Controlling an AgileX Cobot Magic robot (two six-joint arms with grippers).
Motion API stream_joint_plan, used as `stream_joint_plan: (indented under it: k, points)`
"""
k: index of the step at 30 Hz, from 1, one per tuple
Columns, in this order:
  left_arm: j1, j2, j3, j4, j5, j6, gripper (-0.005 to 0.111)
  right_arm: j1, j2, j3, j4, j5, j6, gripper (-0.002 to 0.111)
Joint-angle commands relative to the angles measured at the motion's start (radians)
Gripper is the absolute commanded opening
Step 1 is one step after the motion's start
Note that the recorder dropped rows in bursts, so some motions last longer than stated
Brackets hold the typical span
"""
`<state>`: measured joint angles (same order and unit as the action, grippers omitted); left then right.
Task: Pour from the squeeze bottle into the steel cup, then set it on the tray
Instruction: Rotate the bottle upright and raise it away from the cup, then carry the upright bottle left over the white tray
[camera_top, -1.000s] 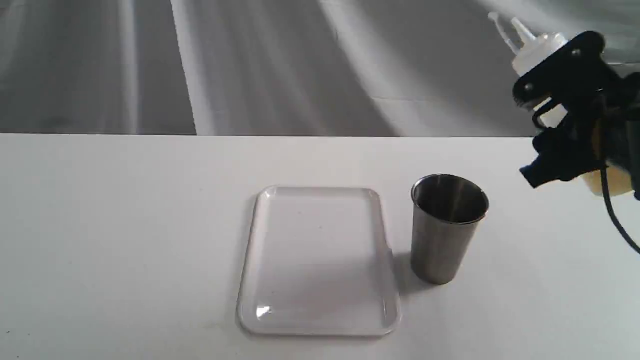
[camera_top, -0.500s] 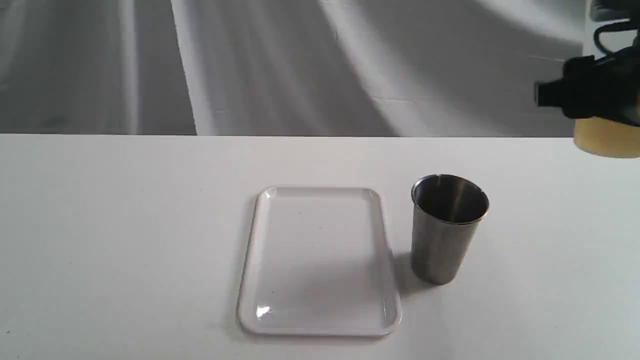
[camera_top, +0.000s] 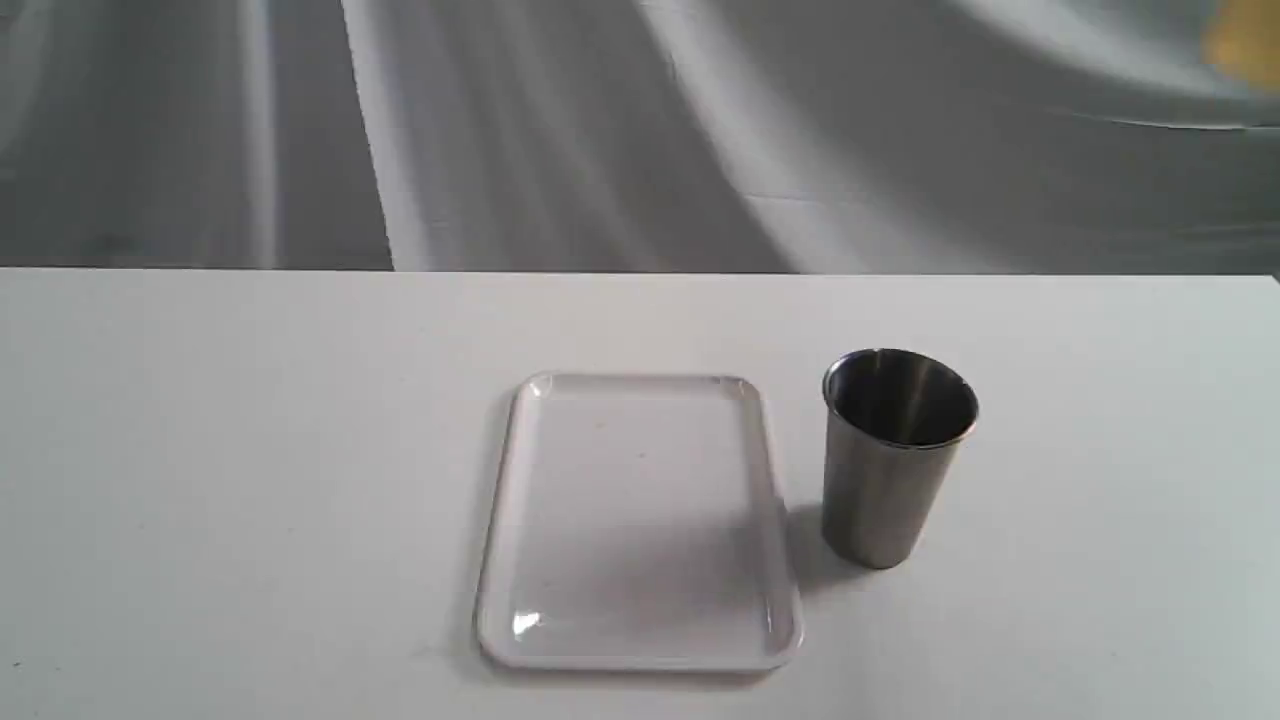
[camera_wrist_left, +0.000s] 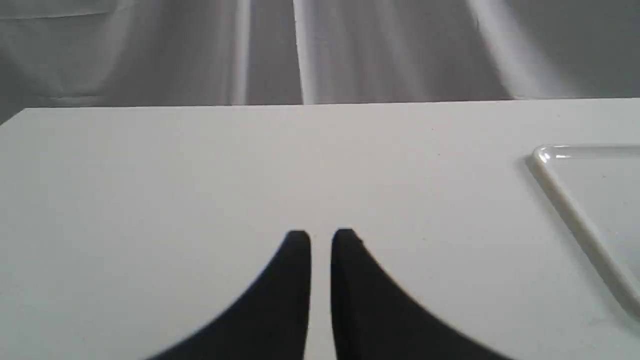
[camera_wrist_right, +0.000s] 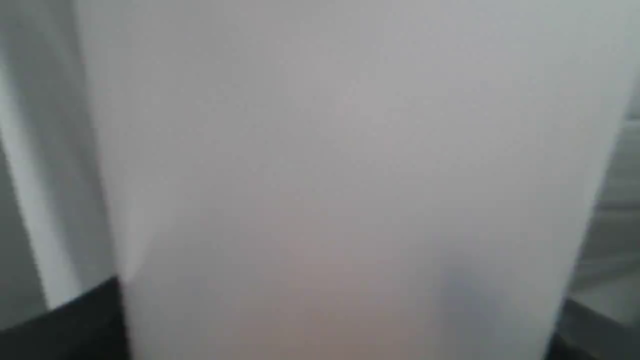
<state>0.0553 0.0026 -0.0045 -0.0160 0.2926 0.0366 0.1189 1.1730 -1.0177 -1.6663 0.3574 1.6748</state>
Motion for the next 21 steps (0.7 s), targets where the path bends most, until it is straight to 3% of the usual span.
stream_joint_plan:
  k: [1, 6, 10, 15, 21]
  points:
    - [-0.008, -0.003, 0.004, -0.003, -0.009, -0.002, 0.008, -0.002, -0.043, -0.065, 0.056, -0.132, 0.002, 0.0]
    - [-0.008, -0.003, 0.004, -0.003, -0.009, -0.002, 0.008, 0.002, -0.048, -0.116, 0.271, -0.184, -0.052, 0.0]
    - [-0.008, -0.003, 0.004, -0.003, -0.009, -0.004, 0.008, 0.002, -0.048, -0.119, 0.496, -0.337, -0.27, 0.0]
    - [-0.008, -0.003, 0.004, -0.003, -0.009, -0.004, 0.008, 0.024, -0.033, -0.119, 0.795, -0.544, -0.837, 0.0]
    - [-0.008, -0.003, 0.004, -0.003, -0.009, -0.002, 0.008, 0.109, 0.018, -0.119, 1.155, -0.56, -1.378, 0.0]
